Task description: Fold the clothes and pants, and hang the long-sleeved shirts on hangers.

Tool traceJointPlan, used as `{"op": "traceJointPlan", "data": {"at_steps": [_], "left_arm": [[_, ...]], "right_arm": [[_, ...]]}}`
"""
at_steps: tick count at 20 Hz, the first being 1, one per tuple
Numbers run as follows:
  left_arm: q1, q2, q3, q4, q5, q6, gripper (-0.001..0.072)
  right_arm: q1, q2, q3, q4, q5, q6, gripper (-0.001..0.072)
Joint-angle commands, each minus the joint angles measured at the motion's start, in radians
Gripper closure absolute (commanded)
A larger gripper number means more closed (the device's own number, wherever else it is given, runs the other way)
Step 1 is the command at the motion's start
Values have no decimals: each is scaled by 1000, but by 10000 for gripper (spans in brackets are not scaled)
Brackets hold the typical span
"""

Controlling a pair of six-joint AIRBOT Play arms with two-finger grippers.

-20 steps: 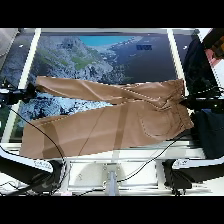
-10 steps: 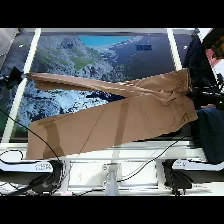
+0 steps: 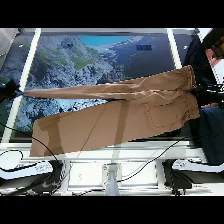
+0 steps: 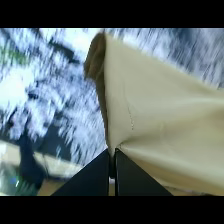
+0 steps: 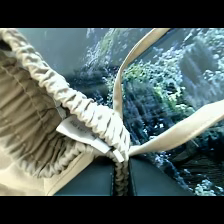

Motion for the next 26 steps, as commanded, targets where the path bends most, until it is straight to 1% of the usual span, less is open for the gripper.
{"op": "traceJointPlan", "data": {"at_steps": [1,2,3,6,7,8,10,12,14,15,17,19,20,22,24,26], "left_arm": [[3,7,1,76,-90,-25,692],[2,7,1,54,-20,-25,692],[2,7,1,-2,66,-25,692],[-5,7,1,-264,383,-25,693],[-18,6,1,-334,490,-25,694],[-38,4,1,-370,570,-25,695],[-94,-10,4,-369,689,-25,696],[-158,-51,14,-366,774,-25,697],[-225,-117,53,-366,827,-25,697],[-258,-154,82,-366,836,-26,697],[-318,-195,115,-360,829,-25,697],[-352,-189,116,-252,806,-25,697],[-353,-176,116,-188,749,-25,697],[-349,-151,116,-47,530,-32,696],[-344,-145,116,51,237,-44,694],[-336,-145,116,154,14,-44,694]], "right_arm": [[0,1,1,-2,6,5,675],[0,1,1,-1,6,5,675],[0,1,1,2,5,5,675],[0,2,1,51,-20,5,675],[0,1,1,83,-45,5,675],[0,1,1,122,-85,5,675],[0,1,1,205,-192,4,676],[0,1,1,294,-301,4,676],[14,1,1,343,-402,4,676],[23,0,0,343,-445,6,676],[40,-3,0,341,-505,6,676],[43,-3,0,340,-506,6,676],[43,-3,0,339,-498,6,676],[43,-3,0,330,-472,6,676],[43,-3,0,313,-435,6,675],[43,-2,0,301,-405,6,676]]}}
